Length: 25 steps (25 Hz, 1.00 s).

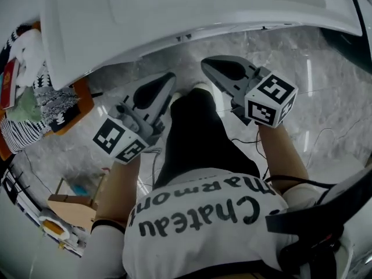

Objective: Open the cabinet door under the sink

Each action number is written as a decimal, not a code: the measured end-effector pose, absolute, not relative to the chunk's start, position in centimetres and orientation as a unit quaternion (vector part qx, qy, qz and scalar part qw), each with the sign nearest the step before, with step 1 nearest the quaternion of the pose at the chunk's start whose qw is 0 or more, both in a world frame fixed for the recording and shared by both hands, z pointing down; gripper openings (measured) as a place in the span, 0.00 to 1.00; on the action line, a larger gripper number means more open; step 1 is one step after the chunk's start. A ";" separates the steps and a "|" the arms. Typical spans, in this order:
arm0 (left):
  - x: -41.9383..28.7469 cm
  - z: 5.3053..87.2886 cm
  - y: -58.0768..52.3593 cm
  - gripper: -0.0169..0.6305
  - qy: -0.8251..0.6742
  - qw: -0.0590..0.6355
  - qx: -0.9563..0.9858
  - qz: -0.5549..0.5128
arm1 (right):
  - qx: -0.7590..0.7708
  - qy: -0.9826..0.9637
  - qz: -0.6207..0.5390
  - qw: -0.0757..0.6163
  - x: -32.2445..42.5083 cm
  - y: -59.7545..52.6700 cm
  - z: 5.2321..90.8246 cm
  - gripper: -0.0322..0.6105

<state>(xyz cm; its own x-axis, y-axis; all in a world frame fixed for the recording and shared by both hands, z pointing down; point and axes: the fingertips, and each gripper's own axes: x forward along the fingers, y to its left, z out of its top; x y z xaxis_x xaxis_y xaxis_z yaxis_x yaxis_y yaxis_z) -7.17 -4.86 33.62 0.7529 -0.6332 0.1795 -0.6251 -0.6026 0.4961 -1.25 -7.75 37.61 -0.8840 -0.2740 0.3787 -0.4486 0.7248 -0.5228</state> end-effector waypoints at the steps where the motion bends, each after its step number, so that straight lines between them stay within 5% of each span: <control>1: -7.1 34.7 -5.2 0.04 -0.360 0.278 0.890 -0.002 | 0.184 -0.919 0.320 0.140 -1.6 -8.0 38.3 0.06; 18: -7.9 51.1 -12.0 0.04 -0.446 0.322 0.829 0.101 | 0.133 -0.917 0.318 0.200 -2.8 -14.7 50.5 0.07; 21: -6.6 53.4 -12.5 0.26 -0.412 0.328 0.839 0.138 | 0.139 -0.914 0.320 0.208 -2.6 -15.3 52.2 0.07; 25: -6.0 56.4 -13.3 0.36 -0.386 0.335 0.842 0.171 | 0.143 -0.915 0.301 0.227 -3.1 -15.5 54.6 0.07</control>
